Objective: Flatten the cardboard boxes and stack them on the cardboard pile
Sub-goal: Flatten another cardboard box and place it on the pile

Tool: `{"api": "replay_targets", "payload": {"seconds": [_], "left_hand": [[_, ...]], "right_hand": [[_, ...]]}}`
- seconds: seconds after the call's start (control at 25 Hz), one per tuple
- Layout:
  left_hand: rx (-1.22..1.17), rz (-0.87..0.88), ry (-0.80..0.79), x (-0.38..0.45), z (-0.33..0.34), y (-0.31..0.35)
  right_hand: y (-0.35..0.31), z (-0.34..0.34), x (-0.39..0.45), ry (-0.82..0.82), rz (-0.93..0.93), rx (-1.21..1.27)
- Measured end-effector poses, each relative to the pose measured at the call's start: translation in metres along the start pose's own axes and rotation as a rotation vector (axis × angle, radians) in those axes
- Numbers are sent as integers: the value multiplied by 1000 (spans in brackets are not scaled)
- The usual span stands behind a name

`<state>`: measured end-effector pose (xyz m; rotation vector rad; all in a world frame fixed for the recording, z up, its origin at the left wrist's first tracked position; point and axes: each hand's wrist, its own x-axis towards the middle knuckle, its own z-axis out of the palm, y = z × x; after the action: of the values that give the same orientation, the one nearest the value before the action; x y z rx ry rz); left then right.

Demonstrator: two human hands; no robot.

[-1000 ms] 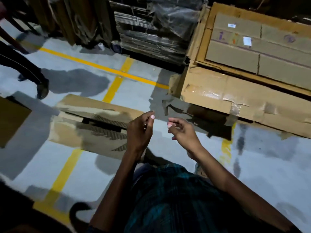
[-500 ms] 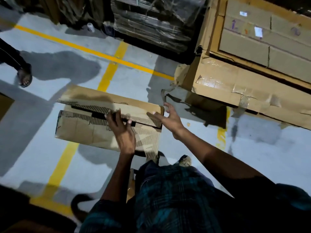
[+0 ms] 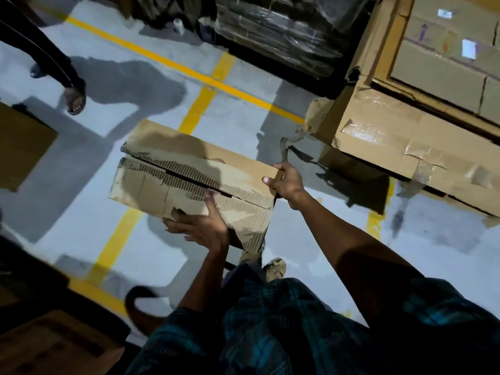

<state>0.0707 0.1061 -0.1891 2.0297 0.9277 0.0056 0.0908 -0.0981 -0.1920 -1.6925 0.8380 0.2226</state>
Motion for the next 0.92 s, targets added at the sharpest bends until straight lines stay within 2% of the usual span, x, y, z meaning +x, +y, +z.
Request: {"api": "replay_targets", "payload": {"seconds": [0.16,0.32,0.44,0.6,0.76,0.92], "left_hand": [[-310,-265,13,-19,-12,15],[-462,-235,85,-36,-30,23],[-458,-190,57,-56,-39,29],[-500,-45,-184,-84,-31,48],[-344,164,-448,-118,-15,67],[-140,392,-679,-150,8,44]], "right_hand": [[-13,-2,-25,-3,-95,-53],[-31,-30,-68,11,-307,-80],[-27,-66,-111,87,-352,23],[-9,-113,-159,359,-286,176],[22,-150,-194,570,-245,318],[84,-169,-228,727,-86,488]]}}
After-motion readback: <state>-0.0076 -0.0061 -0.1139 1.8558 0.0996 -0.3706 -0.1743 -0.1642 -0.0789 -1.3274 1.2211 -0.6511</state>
